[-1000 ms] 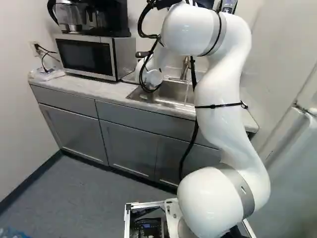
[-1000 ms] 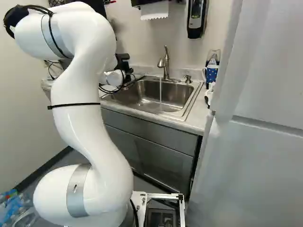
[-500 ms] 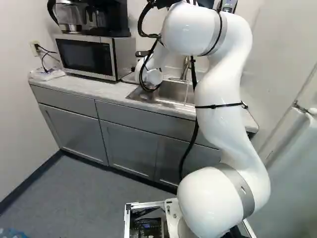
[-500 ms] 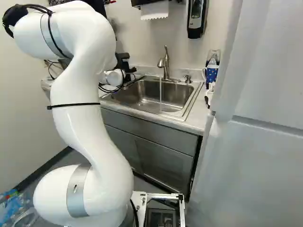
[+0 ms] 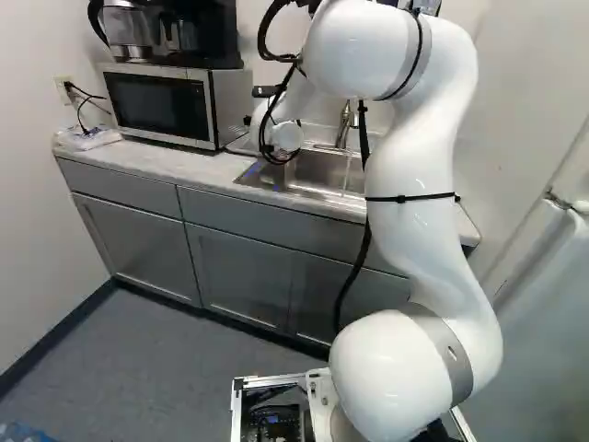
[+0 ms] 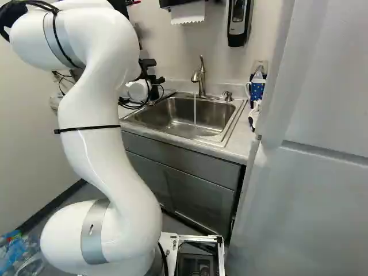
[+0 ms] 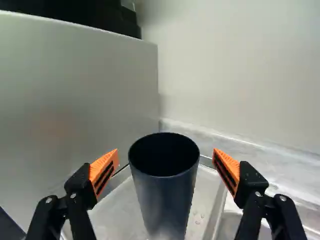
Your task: Rinse the cup and place it in the tray
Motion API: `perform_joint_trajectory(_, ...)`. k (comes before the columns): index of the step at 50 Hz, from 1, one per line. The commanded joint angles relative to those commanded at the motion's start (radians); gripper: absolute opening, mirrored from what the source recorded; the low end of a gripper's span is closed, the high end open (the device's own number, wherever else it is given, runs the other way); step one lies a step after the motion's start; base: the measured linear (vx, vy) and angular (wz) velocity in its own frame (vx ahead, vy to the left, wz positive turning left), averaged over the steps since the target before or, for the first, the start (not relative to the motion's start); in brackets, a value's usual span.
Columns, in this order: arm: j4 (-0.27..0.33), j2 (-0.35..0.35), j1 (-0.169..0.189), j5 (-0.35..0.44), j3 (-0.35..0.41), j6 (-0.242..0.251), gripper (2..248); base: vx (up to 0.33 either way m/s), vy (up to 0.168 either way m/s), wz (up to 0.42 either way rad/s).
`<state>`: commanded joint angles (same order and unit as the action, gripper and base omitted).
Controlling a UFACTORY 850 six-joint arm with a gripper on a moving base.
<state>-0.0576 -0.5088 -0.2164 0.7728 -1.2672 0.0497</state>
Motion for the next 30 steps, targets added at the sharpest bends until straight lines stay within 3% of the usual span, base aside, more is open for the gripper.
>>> perform_joint_trajectory(30,0.0,0.057,-0.002,-0.084,0.005,0.0,247,0.0,0.0,0.0)
